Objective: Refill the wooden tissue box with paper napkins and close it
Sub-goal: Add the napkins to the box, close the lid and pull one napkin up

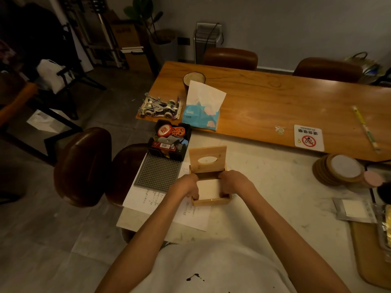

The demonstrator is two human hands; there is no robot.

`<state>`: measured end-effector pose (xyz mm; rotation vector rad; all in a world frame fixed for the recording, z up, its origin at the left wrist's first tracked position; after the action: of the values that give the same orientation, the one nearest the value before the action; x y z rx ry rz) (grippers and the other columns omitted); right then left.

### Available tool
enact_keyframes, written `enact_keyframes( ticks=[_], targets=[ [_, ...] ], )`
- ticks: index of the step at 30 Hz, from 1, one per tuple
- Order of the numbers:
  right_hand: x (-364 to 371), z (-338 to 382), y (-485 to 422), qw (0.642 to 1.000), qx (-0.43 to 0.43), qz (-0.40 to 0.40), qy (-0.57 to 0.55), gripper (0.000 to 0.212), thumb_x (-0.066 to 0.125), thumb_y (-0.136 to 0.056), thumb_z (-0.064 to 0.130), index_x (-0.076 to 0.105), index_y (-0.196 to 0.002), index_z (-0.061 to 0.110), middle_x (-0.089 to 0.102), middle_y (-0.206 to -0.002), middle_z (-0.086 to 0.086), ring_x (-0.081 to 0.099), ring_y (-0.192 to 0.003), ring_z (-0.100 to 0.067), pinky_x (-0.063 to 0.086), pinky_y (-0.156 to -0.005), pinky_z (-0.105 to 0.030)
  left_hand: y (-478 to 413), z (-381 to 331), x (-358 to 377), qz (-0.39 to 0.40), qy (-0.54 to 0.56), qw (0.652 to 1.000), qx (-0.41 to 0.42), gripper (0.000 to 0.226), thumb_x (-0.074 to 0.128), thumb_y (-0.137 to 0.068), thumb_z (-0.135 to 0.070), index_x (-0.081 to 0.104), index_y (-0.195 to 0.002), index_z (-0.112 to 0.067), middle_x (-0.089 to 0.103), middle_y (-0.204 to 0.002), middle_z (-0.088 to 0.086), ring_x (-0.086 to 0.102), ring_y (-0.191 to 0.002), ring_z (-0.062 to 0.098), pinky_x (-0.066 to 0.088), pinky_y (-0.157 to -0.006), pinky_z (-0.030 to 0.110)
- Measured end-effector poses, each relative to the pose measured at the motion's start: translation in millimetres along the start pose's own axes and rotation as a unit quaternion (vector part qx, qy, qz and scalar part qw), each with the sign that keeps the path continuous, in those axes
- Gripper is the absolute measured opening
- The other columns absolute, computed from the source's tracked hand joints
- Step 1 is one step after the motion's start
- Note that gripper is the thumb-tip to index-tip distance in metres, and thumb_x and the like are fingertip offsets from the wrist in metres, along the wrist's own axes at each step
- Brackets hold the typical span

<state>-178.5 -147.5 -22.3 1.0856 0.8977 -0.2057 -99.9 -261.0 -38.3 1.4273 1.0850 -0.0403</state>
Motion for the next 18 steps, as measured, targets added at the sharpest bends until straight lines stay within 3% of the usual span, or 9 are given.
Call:
enact_keyframes(
  ticks=[5,9,12,18],
  targets=[
    [1.2,0.4,3.4,1.0,0.0,0.023,0.002,0.049,0.069,-0.082,0.019,0.056,-0.129,0.014,0.064,-0.114,-0.008,0.063,-0.102,-0.024,0.047,-0.074,-0.028,0.8,-0.9,1.2,0.001,-0.01,1.0,-0.002,0.057,0.076,-0.078,-0.017,0.052,-0.129,-0.012,0.058,-0.126,0.01,0.06,-0.11,0.026,0.054,-0.085,0.036],
    [1.8,0.5,7.4,1.0,0.004,0.019,0.024,0.052,0.061,-0.082,0.016,0.048,-0.133,0.02,0.062,-0.108,-0.005,0.058,-0.091,-0.023,0.042,-0.072,-0.03,1.0,-2.2,-0.8,0.002,-0.019,1.0,0.008,0.061,0.075,-0.079,-0.017,0.049,-0.134,-0.012,0.054,-0.132,0.01,0.057,-0.117,0.027,0.051,-0.086,0.034],
    [8.6,-0.6,8.4,0.999,0.002,0.015,0.042,0.056,0.058,-0.083,0.019,0.04,-0.136,0.024,0.061,-0.114,-0.006,0.06,-0.101,-0.026,0.041,-0.074,-0.032,1.1,-4.0,1.0,0.004,-0.027,1.0,0.012,0.064,0.075,-0.079,-0.015,0.046,-0.137,-0.012,0.053,-0.135,0.011,0.055,-0.119,0.028,0.051,-0.091,0.037],
    [7.9,-0.6,9.3,0.998,0.0,-0.01,0.062,0.045,0.054,-0.086,0.02,0.045,-0.13,0.02,0.061,-0.114,-0.005,0.061,-0.103,-0.027,0.04,-0.075,-0.034,4.9,-6.9,0.0,-0.041,-0.067,0.997,0.012,0.057,0.069,-0.083,-0.012,0.044,-0.134,-0.009,0.057,-0.126,0.013,0.059,-0.112,0.028,0.05,-0.083,0.036]
  ],
)
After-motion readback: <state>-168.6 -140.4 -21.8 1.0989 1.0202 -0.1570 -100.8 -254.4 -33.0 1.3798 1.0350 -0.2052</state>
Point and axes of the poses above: each hand's wrist, its own y-axis away from the middle knuckle, its own x-axis out of the palm, z = x × y, the point moved 10 cm from there along -y, towards the middle knuckle
